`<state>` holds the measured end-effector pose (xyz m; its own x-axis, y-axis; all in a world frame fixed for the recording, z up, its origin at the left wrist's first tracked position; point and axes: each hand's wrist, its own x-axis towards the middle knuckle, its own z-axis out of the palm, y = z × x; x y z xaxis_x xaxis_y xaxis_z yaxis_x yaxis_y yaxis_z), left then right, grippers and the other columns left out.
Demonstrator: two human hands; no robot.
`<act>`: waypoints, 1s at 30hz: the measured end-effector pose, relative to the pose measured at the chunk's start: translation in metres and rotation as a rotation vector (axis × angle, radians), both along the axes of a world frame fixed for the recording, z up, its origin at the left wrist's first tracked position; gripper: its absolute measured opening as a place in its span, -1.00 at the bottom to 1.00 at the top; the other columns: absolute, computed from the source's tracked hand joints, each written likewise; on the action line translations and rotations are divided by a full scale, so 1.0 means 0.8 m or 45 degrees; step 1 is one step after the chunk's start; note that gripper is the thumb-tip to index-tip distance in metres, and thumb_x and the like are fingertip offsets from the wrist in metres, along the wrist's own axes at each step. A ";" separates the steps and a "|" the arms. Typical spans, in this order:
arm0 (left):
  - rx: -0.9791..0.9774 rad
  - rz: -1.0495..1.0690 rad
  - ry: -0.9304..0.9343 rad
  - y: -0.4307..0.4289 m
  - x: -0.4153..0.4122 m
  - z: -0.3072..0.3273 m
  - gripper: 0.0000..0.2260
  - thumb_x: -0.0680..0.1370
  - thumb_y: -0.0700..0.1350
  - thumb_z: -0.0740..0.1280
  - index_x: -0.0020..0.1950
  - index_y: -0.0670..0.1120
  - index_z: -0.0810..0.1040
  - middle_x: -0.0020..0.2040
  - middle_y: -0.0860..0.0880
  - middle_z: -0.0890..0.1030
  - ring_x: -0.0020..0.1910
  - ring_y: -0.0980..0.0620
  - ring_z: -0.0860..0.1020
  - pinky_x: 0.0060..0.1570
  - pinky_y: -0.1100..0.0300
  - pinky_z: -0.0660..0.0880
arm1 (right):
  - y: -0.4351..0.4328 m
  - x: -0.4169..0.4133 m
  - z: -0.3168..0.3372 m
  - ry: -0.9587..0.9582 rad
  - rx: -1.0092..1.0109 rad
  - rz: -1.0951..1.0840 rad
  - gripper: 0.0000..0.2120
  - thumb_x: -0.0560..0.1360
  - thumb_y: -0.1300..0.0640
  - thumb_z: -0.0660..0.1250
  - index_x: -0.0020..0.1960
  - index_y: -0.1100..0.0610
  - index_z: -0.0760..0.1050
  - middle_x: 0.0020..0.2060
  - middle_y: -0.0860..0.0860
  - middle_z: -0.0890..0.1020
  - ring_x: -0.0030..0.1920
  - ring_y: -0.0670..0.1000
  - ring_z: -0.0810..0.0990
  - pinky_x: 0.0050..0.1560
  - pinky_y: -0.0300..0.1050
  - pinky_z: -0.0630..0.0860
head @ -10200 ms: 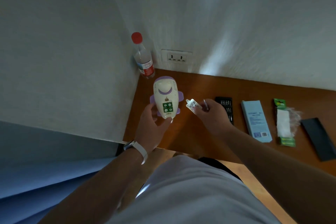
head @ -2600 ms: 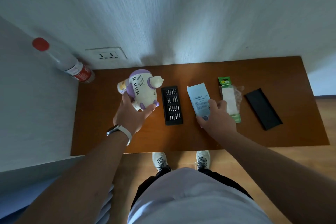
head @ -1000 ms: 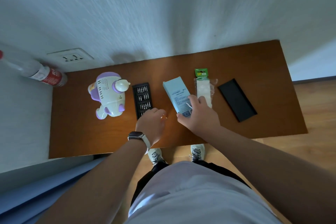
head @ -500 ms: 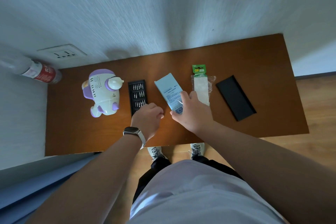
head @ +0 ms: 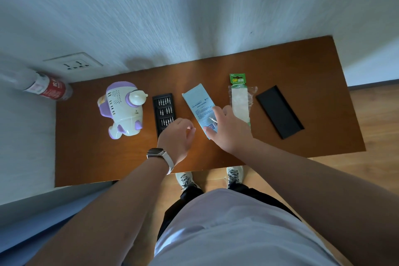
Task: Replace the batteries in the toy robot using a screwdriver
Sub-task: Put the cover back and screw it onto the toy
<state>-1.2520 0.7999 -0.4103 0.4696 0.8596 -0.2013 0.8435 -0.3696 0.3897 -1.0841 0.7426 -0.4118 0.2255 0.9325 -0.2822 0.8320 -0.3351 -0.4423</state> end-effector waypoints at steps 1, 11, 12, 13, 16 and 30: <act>-0.036 0.055 -0.018 0.000 0.001 0.004 -0.89 0.62 -0.09 0.31 -0.01 -0.06 0.61 -0.10 0.05 0.62 -0.18 0.07 0.55 -0.31 0.31 0.39 | -0.001 0.000 0.003 0.030 0.007 -0.019 -0.56 0.55 -0.16 0.30 0.31 0.04 0.29 0.09 0.02 0.42 -0.07 0.02 0.60 -0.23 -0.15 0.55; -0.388 0.576 -0.525 -0.001 -0.007 0.070 -0.91 0.53 -0.12 0.44 -0.15 0.05 0.61 -0.21 0.08 0.65 -0.17 0.11 0.61 -0.18 0.24 0.53 | -0.021 0.002 0.061 0.482 -0.094 -0.098 -0.89 0.57 -0.05 0.18 0.01 -0.05 0.29 0.26 -0.04 0.55 -0.01 -0.02 0.61 -0.33 -0.17 0.52; -0.443 0.623 -0.594 0.000 -0.011 0.077 -0.90 0.53 -0.12 0.45 -0.13 0.08 0.62 -0.18 0.07 0.67 -0.14 0.09 0.63 -0.16 0.24 0.56 | -0.020 0.001 0.072 0.504 -0.112 -0.089 -0.89 0.57 -0.04 0.16 0.03 -0.03 0.31 0.27 -0.05 0.54 -0.03 -0.02 0.60 -0.29 -0.11 0.54; -0.487 0.650 -0.638 0.000 -0.016 0.085 -0.90 0.53 -0.11 0.46 -0.12 0.10 0.63 -0.16 0.08 0.68 -0.12 0.09 0.64 -0.16 0.27 0.57 | -0.019 -0.001 0.082 0.525 -0.126 -0.073 -0.88 0.58 -0.03 0.13 0.04 0.01 0.33 0.25 -0.06 0.54 -0.03 0.00 0.60 -0.25 -0.04 0.57; -0.519 0.669 -0.680 0.002 -0.029 0.106 -0.88 0.53 -0.09 0.47 -0.14 0.15 0.66 -0.16 0.15 0.68 -0.11 0.16 0.64 -0.24 0.41 0.50 | -0.013 -0.005 0.109 0.534 -0.139 -0.003 -0.75 0.64 0.03 0.09 -0.09 0.17 0.37 0.04 -0.07 0.59 -0.05 0.10 0.59 -0.14 0.16 0.59; -0.817 0.695 -1.361 0.013 -0.078 0.184 -0.81 0.50 -0.29 0.48 -0.16 0.00 0.74 -0.15 -0.09 0.73 -0.13 0.02 0.68 -0.14 0.27 0.57 | 0.016 -0.069 0.190 0.426 0.180 0.290 -0.80 0.63 -0.03 0.14 0.11 -0.04 0.52 -0.21 -0.19 0.59 -0.14 -0.16 0.52 -0.18 -0.19 0.49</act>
<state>-1.3145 0.8104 -0.2632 0.2801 0.8783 -0.3875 0.0031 0.4028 0.9153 -1.1391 0.7551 -0.2597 -0.0731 0.9826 -0.1706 0.6808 -0.0758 -0.7285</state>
